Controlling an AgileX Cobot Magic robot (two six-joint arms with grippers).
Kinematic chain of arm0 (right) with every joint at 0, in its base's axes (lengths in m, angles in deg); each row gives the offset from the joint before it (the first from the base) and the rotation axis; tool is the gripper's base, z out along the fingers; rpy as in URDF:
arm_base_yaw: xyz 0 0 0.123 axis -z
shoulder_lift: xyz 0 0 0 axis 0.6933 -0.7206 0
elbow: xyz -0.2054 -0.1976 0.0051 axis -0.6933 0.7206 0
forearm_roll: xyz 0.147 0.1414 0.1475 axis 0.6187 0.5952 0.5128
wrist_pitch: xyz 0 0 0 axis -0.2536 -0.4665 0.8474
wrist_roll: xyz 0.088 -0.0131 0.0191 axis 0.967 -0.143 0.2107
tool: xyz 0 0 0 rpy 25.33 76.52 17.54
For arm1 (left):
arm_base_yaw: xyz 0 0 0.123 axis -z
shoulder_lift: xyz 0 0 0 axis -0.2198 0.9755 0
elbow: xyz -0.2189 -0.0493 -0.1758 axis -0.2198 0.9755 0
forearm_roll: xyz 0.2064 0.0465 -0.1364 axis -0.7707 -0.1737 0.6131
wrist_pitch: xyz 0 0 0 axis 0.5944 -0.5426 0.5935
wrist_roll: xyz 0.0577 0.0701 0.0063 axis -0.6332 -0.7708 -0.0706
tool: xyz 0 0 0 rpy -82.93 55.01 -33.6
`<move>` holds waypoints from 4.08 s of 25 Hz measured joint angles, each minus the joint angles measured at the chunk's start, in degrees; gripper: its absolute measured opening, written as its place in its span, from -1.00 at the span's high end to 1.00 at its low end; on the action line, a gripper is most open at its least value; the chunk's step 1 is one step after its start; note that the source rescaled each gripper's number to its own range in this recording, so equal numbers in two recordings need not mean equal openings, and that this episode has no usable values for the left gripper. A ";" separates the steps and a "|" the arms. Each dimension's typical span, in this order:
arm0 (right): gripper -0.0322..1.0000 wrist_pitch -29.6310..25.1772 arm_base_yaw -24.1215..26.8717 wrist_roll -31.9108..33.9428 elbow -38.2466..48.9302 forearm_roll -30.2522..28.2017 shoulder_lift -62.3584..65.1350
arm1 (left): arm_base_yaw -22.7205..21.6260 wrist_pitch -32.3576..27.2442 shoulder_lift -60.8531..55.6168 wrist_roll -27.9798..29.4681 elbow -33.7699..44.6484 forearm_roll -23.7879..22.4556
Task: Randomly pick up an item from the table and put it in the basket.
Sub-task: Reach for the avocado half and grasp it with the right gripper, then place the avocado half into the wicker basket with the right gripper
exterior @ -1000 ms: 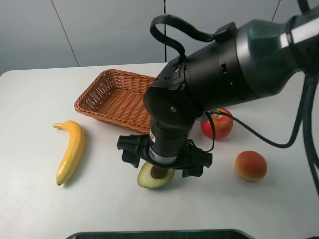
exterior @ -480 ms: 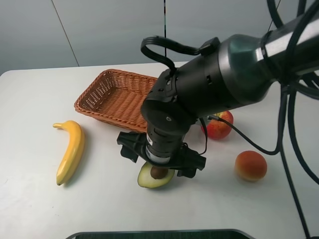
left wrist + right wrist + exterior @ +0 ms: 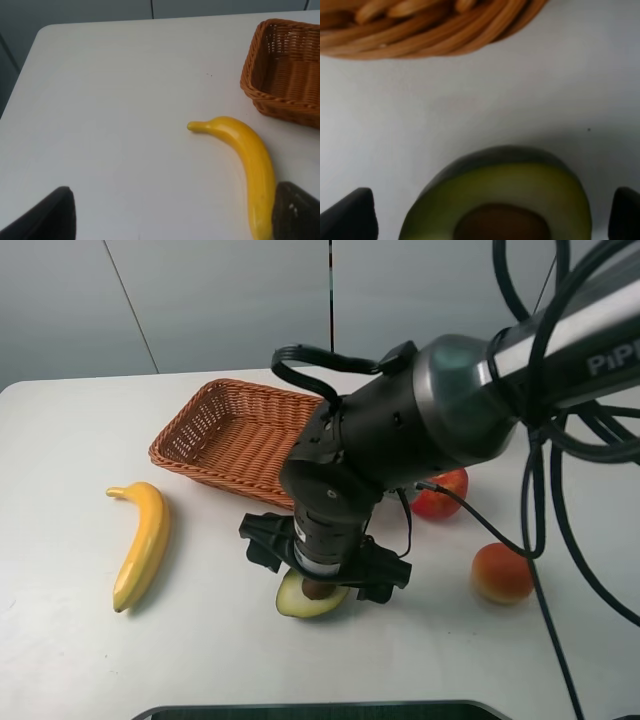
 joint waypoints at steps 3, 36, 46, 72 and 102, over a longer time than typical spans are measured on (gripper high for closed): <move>-1.00 0.35 0.00 0.00 0.00 0.00 -0.92 | 0.00 0.00 0.00 0.00 0.00 0.00; 0.94 0.49 0.00 -19.78 -0.22 8.85 3.01 | 0.00 0.00 0.00 0.00 0.00 0.00; 0.94 -14.31 0.37 -52.83 -1.82 8.48 14.82 | 0.00 0.00 0.00 0.00 0.00 0.00; 0.94 2.74 11.27 -50.60 -12.52 -19.43 12.51 | 0.00 0.00 0.00 0.00 0.00 0.00; -0.99 10.11 16.03 -46.62 -12.52 -21.01 2.38 | 0.00 0.00 0.00 0.00 0.00 0.00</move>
